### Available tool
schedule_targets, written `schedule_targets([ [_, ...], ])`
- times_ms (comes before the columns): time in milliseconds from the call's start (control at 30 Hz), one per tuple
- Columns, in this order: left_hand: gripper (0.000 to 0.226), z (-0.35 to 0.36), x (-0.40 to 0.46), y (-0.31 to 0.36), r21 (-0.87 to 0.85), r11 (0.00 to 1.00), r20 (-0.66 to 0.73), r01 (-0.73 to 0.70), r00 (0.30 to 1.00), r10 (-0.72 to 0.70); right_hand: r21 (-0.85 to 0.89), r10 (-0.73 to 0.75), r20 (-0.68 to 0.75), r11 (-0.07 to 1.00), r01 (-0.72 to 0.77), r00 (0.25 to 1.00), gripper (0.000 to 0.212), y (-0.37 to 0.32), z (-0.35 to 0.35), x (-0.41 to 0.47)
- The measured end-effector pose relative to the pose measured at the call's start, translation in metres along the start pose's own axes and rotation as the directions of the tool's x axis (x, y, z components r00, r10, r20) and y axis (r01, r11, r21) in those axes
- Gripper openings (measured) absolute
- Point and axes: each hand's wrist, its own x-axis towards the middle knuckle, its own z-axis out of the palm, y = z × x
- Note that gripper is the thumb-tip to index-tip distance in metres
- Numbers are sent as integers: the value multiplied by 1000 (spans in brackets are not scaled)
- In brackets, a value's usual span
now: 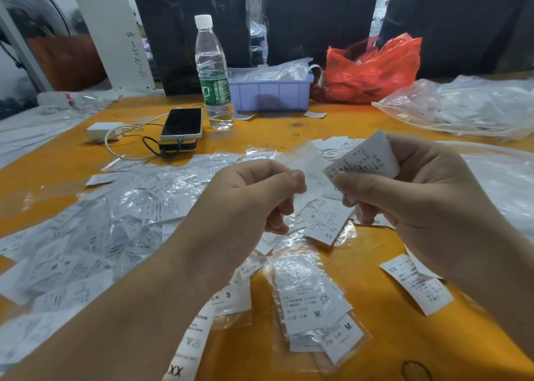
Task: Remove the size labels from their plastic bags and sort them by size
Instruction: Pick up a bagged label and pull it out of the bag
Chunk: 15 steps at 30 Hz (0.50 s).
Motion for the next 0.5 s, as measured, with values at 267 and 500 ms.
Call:
schedule_targets([
  [267, 24, 1, 1, 1, -19, 1000, 35, 3, 999, -3, 136, 44, 118, 989, -60, 992, 14, 5, 2, 0],
  [500, 31, 4, -1, -1, 1, 1000, 102, 10, 995, -10, 118, 110, 241, 983, -142, 964, 24, 8, 4, 1],
])
